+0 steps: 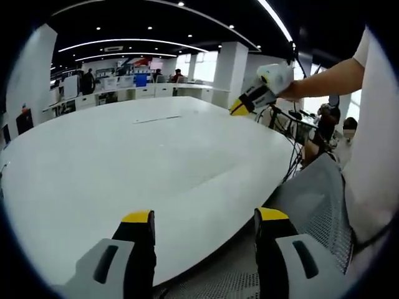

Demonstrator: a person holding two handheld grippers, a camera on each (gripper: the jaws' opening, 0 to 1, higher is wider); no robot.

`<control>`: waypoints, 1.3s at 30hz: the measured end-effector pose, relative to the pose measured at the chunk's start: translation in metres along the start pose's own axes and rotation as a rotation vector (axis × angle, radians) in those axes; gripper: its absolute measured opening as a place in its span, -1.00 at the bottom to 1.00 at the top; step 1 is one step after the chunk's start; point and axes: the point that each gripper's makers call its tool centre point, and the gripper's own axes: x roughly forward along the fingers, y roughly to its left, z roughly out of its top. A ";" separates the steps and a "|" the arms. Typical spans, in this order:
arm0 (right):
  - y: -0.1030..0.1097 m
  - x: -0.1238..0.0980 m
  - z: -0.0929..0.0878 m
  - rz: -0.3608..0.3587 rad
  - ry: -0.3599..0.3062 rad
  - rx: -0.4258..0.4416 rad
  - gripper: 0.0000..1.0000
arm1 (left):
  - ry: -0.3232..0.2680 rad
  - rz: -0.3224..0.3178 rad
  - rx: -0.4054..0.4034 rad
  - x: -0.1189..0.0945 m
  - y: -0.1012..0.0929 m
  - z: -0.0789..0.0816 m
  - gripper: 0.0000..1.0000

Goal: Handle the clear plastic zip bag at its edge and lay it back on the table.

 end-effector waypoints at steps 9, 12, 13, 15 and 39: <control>-0.002 -0.018 0.023 0.017 -0.024 -0.010 -1.00 | -0.002 -0.010 -0.019 -0.001 -0.001 0.002 0.26; -0.004 -0.024 0.028 0.018 -0.027 -0.012 -1.00 | 0.007 -0.017 -0.014 -0.002 -0.002 0.001 0.24; -0.005 -0.025 0.030 0.017 -0.028 -0.014 -1.00 | 0.008 -0.018 -0.014 -0.002 -0.002 0.001 0.23; -0.007 -0.029 0.033 0.009 -0.022 -0.025 -1.00 | 0.013 -0.021 -0.012 -0.003 -0.003 0.002 0.22; -0.019 -0.061 0.066 -0.003 -0.058 -0.033 -1.00 | -0.040 -0.062 0.123 -0.010 -0.007 0.068 0.08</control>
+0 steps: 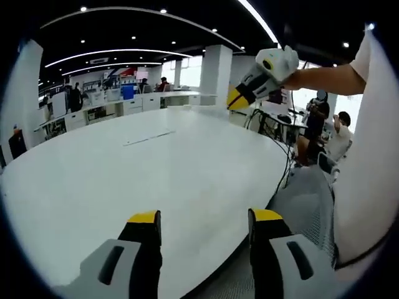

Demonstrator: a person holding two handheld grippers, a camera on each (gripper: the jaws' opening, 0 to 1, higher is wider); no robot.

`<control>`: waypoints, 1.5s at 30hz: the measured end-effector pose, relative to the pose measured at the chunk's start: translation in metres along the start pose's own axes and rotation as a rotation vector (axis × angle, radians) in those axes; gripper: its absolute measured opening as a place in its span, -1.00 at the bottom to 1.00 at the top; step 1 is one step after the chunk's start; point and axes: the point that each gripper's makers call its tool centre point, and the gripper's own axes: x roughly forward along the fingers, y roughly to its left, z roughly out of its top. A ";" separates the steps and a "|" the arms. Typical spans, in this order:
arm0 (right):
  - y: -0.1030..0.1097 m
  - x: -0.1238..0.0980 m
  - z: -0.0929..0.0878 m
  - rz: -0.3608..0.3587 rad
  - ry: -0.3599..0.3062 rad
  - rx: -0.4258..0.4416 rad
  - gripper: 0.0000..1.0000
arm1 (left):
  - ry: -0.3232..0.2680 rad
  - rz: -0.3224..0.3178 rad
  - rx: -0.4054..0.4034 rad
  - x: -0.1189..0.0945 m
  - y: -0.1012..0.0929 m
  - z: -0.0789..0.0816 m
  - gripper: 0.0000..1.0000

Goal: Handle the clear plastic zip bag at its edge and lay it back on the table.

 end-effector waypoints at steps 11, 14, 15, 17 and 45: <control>-0.003 -0.010 0.012 0.009 -0.012 -0.010 -1.00 | -0.027 -0.008 0.071 -0.003 0.002 0.042 0.05; -0.003 -0.014 0.016 0.014 -0.013 -0.012 -1.00 | -0.020 -0.010 0.096 -0.004 0.003 0.050 0.01; -0.003 -0.015 0.017 0.015 -0.013 -0.013 -1.00 | -0.016 -0.011 0.106 -0.004 0.004 0.052 0.00; -0.003 -0.018 0.020 0.018 -0.017 -0.010 -1.00 | -0.011 -0.010 0.124 -0.004 0.005 0.058 0.00; 0.008 -0.038 0.037 0.051 -0.003 -0.060 -1.00 | 0.119 -0.066 0.439 0.005 -0.002 0.116 -0.39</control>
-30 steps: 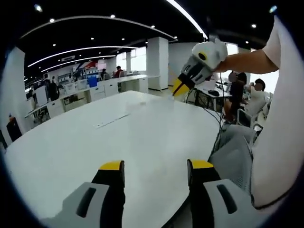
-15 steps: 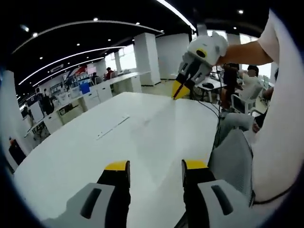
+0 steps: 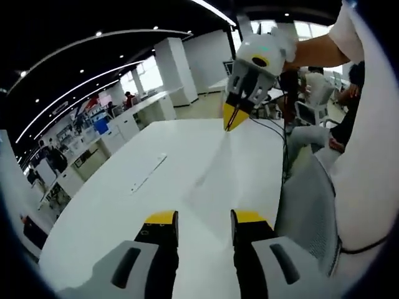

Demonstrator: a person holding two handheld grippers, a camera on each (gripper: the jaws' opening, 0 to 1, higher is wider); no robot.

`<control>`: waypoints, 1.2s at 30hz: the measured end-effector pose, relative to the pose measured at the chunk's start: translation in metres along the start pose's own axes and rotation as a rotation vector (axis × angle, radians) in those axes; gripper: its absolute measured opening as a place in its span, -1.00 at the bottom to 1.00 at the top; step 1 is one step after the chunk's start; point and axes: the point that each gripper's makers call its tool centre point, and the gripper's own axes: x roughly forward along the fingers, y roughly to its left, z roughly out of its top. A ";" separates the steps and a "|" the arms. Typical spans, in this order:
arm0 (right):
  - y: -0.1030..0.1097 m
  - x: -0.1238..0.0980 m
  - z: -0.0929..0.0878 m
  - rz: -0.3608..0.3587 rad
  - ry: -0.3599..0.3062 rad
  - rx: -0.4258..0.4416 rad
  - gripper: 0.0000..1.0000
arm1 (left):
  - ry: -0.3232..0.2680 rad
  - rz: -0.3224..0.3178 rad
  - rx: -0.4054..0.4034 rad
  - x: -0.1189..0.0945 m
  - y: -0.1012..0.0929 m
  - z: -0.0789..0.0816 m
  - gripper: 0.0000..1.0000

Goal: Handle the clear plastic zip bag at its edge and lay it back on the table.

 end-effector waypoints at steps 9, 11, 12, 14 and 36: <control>0.004 -0.001 0.006 0.006 -0.003 -0.011 -1.00 | 0.031 -0.030 0.095 0.004 0.000 0.008 -0.50; 0.004 -0.001 0.007 0.008 -0.003 -0.011 -1.00 | 0.044 -0.040 0.126 0.006 -0.001 0.008 -0.54; 0.004 -0.001 0.007 0.008 -0.003 -0.012 -1.00 | 0.048 -0.044 0.136 0.007 -0.001 0.009 -0.55; 0.005 -0.001 0.008 0.009 -0.003 -0.016 -1.00 | 0.052 -0.057 0.138 0.008 -0.001 0.008 -0.58; 0.011 -0.002 0.015 0.020 0.000 -0.054 -1.00 | 0.200 -0.142 0.270 0.014 -0.009 -0.013 -0.87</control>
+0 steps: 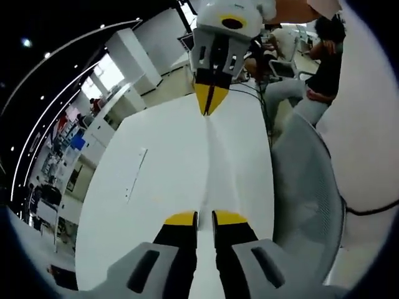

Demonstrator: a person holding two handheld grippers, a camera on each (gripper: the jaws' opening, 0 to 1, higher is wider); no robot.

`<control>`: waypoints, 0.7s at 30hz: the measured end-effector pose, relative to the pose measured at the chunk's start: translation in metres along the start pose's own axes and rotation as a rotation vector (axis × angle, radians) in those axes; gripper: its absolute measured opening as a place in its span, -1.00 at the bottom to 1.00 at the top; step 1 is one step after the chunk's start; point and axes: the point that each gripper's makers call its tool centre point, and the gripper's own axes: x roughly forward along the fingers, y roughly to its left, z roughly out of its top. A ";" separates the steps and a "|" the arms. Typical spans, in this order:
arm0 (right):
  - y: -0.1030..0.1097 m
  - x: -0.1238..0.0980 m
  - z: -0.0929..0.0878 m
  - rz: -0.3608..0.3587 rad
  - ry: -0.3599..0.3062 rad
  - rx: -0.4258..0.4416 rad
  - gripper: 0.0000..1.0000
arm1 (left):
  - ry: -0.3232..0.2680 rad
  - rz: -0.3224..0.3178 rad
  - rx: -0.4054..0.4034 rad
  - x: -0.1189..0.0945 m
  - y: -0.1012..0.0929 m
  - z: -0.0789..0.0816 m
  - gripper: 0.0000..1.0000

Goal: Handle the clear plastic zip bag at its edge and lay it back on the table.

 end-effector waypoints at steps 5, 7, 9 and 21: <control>0.001 0.001 0.001 0.001 0.001 -0.007 -1.00 | 0.015 -0.025 -0.001 0.002 -0.003 -0.001 -0.91; 0.002 0.001 0.002 0.003 0.004 -0.016 -1.00 | 0.021 -0.039 -0.002 0.003 -0.005 -0.001 -0.93; 0.003 0.002 0.003 0.004 0.006 -0.023 -1.00 | 0.031 -0.047 0.004 0.004 -0.006 -0.002 -0.95; 0.002 0.002 0.007 0.009 0.005 -0.038 -1.00 | 0.067 -0.094 0.001 0.007 -0.014 -0.005 -0.99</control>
